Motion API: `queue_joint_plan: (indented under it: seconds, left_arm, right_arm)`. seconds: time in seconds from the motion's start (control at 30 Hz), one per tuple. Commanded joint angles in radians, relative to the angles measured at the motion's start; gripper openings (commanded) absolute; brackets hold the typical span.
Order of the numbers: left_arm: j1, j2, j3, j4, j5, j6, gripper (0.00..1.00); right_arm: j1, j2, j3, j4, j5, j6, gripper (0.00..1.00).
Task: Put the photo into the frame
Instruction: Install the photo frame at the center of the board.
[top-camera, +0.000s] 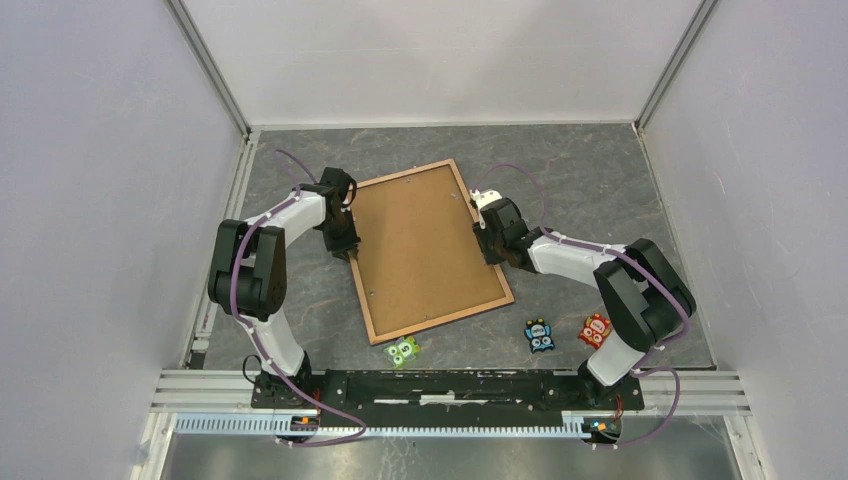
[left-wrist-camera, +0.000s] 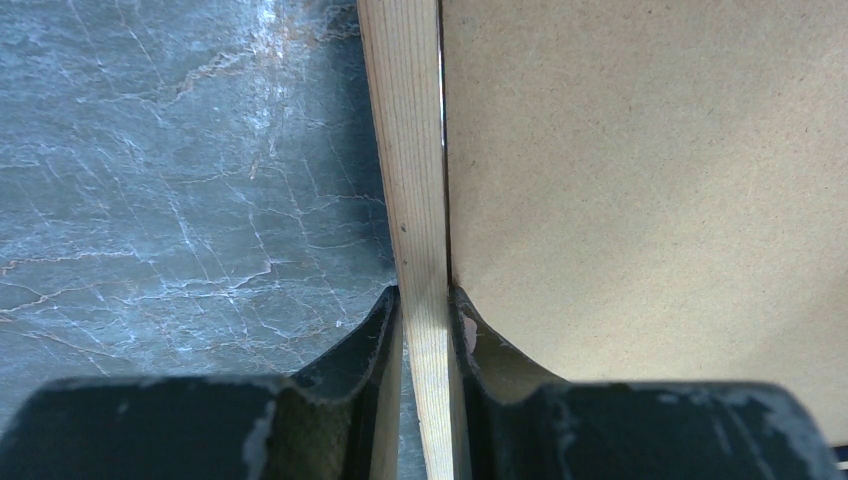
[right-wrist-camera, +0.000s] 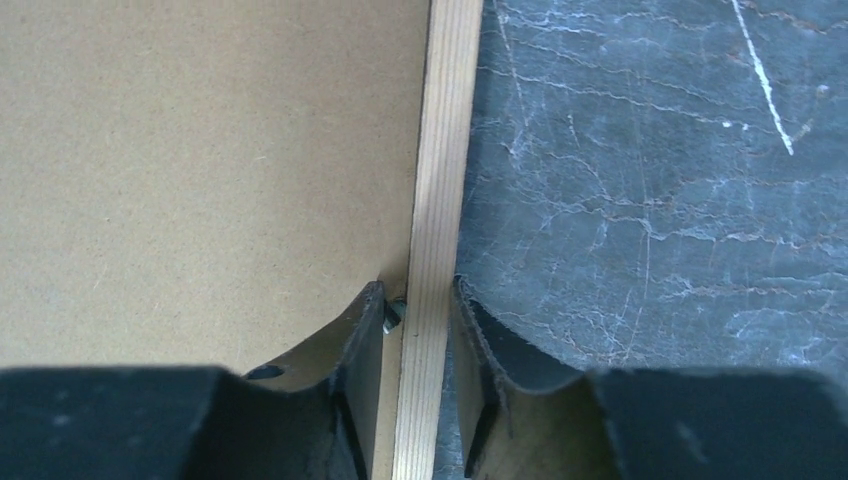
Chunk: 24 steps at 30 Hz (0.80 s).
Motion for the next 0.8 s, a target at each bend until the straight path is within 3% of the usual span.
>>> queue_joint_plan:
  seconds: [0.0,0.1,0.2,0.37,0.43,0.53,0.57,0.77]
  left_arm:
    - [0.005,0.007,0.019,0.030,0.011,0.014,0.02]
    - [0.007,0.009,0.017,0.033,0.014,0.007,0.02]
    - [0.010,0.011,0.018,0.032,0.021,0.002,0.02]
    - [0.014,0.012,0.019,0.034,0.029,-0.001,0.02]
    - [0.016,0.011,0.018,0.034,0.031,-0.003,0.02]
    - [0.017,0.013,0.018,0.036,0.040,-0.004,0.02]
    - [0.017,0.013,0.018,0.036,0.043,-0.004,0.02]
    - [0.020,0.013,0.018,0.036,0.043,-0.008,0.02]
  right_arm:
    - [0.041,0.033,0.007,-0.059,0.037,0.080,0.31]
    - [0.043,0.035,0.009,-0.076,0.060,0.098,0.22]
    - [0.047,0.023,0.009,-0.085,0.072,0.121,0.03]
    - [0.063,-0.022,0.002,-0.067,0.085,0.131,0.00]
    - [0.064,-0.014,0.039,-0.100,0.087,0.126,0.10]
    - [0.063,-0.002,0.086,-0.133,0.095,0.128,0.39]
    - [0.062,-0.005,0.084,-0.128,0.095,0.135,0.44]
    - [0.064,0.004,0.056,-0.138,0.107,0.144,0.48]
